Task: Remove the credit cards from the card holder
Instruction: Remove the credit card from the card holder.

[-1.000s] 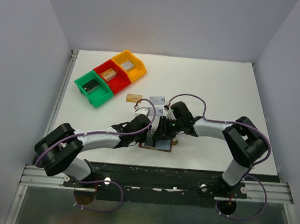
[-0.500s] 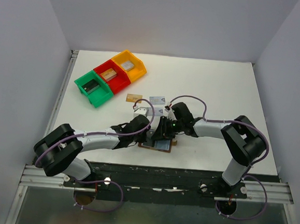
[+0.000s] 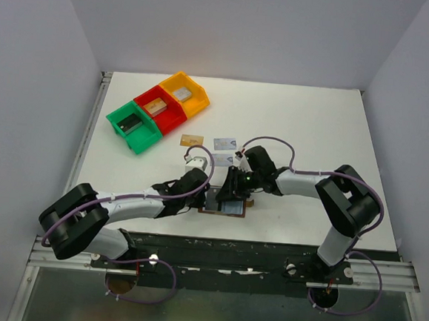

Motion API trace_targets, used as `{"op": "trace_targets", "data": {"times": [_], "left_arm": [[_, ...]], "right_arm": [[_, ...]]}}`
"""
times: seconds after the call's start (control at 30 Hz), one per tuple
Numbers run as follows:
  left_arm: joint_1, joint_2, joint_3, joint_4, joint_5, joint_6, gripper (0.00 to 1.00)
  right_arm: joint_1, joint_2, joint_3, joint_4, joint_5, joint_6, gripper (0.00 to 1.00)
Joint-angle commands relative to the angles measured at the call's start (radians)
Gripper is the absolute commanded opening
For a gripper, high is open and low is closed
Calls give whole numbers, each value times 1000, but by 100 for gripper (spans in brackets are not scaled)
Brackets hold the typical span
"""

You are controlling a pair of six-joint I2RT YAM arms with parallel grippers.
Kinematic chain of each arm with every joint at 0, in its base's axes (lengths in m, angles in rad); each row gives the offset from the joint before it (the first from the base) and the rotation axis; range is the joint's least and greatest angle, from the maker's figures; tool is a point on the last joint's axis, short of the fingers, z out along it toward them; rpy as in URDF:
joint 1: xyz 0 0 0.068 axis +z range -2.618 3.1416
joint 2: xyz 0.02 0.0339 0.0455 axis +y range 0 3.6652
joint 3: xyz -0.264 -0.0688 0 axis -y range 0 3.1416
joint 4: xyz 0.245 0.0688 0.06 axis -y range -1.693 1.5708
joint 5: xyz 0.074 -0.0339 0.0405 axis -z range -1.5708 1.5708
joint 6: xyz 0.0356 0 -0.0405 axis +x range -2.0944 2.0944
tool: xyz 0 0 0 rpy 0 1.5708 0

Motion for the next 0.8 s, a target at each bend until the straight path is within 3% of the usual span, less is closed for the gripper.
{"op": "trace_targets", "data": {"times": [0.0, 0.27, 0.53, 0.77], "left_arm": [[-1, -2, -16, -60, -21, -3, 14], [-1, 56, -4, -53, 2, 3, 0], [-1, 79, -1, -36, 20, 6, 0], [-1, 71, -13, -28, 22, 1, 0]], "right_arm": [[1, 52, -5, -108, 77, -40, 46], [-2, 53, -5, -102, 94, -31, 47], [-3, 6, -65, 50, 67, 16, 47], [-11, -34, -110, 143, 65, 49, 38]]}}
